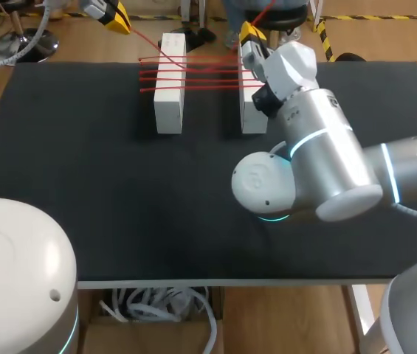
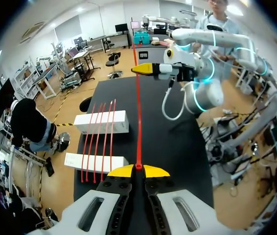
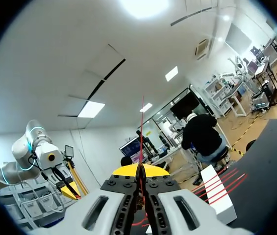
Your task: Grab the tape and strap the tape.
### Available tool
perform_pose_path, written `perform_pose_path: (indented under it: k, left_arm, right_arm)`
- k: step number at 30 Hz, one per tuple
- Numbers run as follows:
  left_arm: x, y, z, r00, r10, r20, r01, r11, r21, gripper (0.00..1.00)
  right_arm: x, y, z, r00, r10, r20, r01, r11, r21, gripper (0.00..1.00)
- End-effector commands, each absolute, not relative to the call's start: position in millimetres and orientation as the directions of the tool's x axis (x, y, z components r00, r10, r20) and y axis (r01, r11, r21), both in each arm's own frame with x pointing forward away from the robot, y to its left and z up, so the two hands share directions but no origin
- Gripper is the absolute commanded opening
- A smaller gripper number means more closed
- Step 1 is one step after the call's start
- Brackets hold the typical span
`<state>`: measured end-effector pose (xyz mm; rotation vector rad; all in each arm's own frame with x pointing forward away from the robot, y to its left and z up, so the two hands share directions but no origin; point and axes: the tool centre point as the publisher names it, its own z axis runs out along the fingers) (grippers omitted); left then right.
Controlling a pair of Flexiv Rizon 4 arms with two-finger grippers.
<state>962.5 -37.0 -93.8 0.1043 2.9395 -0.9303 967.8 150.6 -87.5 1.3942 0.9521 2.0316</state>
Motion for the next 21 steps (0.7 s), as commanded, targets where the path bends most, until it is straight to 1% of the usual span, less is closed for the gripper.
perform_pose_path:
  k: [1,12,21]
  left_arm:
    - [963.1,-36.8,-93.1,-0.996,0.049,-0.071,0.081,0.818,-0.570,0.00]
    - [963.1,-36.8,-93.1,-0.996,0.049,-0.071,0.081,0.818,-0.570,0.00]
    - [963.1,-36.8,-93.1,-0.996,0.049,-0.071,0.081,0.818,-0.570,0.00]
  right_arm:
    - [967.7,148.5,-84.1,-0.353,0.727,0.589,-0.003,-0.631,0.776,0.00]
    - [967.7,148.5,-84.1,-0.353,0.727,0.589,-0.003,-0.631,0.776,0.00]
    - [964.5,156.7,-88.0,-0.262,0.753,0.604,0.015,-0.623,0.782,0.00]
